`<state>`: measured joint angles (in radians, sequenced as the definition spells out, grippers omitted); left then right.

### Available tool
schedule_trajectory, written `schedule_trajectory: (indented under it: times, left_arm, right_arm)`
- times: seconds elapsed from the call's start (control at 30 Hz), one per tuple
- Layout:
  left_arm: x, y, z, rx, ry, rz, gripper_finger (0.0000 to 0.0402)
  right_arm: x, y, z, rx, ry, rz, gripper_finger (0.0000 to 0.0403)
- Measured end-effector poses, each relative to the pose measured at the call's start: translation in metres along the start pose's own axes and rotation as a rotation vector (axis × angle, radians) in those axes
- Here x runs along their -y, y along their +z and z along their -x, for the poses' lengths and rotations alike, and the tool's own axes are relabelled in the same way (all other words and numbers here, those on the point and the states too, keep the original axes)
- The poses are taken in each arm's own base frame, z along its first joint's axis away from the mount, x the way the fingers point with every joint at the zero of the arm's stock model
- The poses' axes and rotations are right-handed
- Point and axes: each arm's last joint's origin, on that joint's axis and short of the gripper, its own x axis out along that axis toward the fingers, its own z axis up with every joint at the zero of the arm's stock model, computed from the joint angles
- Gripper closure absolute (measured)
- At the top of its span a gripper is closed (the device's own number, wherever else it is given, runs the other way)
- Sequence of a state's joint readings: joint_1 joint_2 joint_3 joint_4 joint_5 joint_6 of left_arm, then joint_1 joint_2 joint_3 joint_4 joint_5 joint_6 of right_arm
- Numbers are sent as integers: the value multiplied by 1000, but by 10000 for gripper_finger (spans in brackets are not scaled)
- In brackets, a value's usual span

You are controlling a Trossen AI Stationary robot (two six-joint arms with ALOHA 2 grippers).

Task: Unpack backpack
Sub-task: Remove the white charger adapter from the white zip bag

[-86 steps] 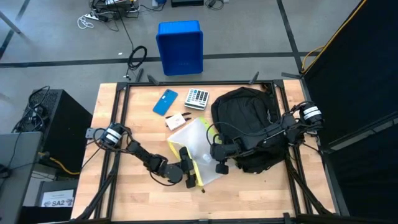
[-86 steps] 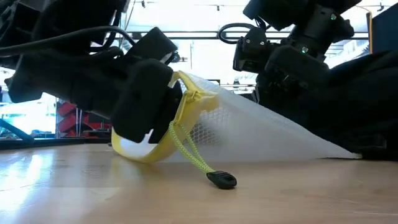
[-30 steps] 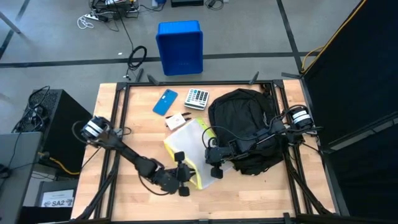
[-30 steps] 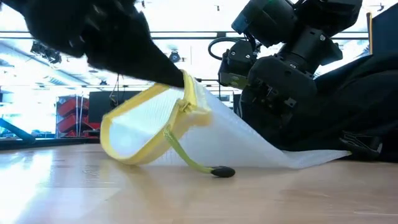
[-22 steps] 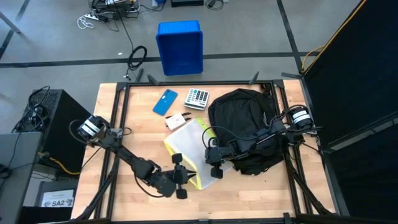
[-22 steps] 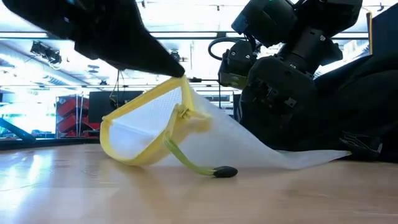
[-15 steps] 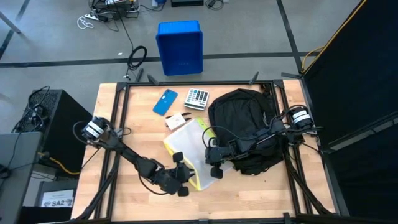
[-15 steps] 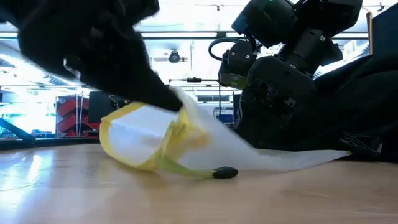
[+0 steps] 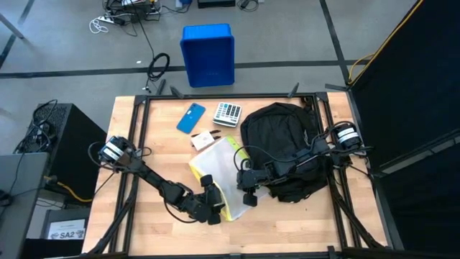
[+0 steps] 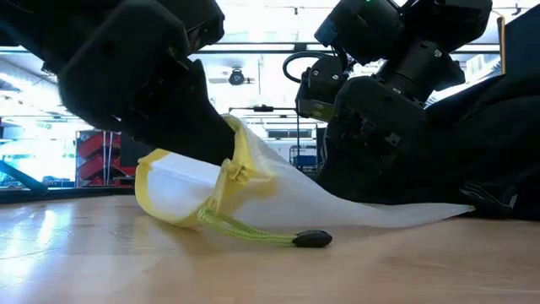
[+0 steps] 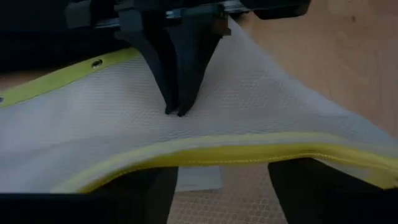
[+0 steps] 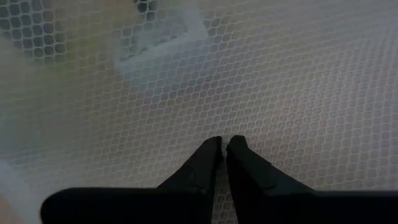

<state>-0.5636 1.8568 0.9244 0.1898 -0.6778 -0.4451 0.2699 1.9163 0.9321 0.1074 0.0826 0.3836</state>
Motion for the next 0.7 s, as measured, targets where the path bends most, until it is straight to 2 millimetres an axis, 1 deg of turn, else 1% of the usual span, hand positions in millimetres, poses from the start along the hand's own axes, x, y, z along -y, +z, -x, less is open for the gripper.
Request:
schedule_trajectory:
  times: [0.2, 0.37, 0.43, 0.57, 0.7]
  left_arm:
    - [-2, 1, -1, 14, 35, -20, 159]
    - [-7, 2, -6, 10, 56, -13, 148]
    - [-9, 0, -10, 0, 63, -15, 144]
    - [-10, -11, -20, -43, 62, -24, 136]
    - [-10, -13, -23, -58, 52, -13, 140]
  right_arm:
    - [-1, 3, 0, 29, 20, -2, 378]
    - [-1, 4, 0, 34, 35, -4, 378]
    - [-2, 4, 0, 34, 37, -5, 376]
    - [-2, 4, 0, 34, 41, -8, 369]
    - [-2, 4, 0, 35, 42, -9, 363]
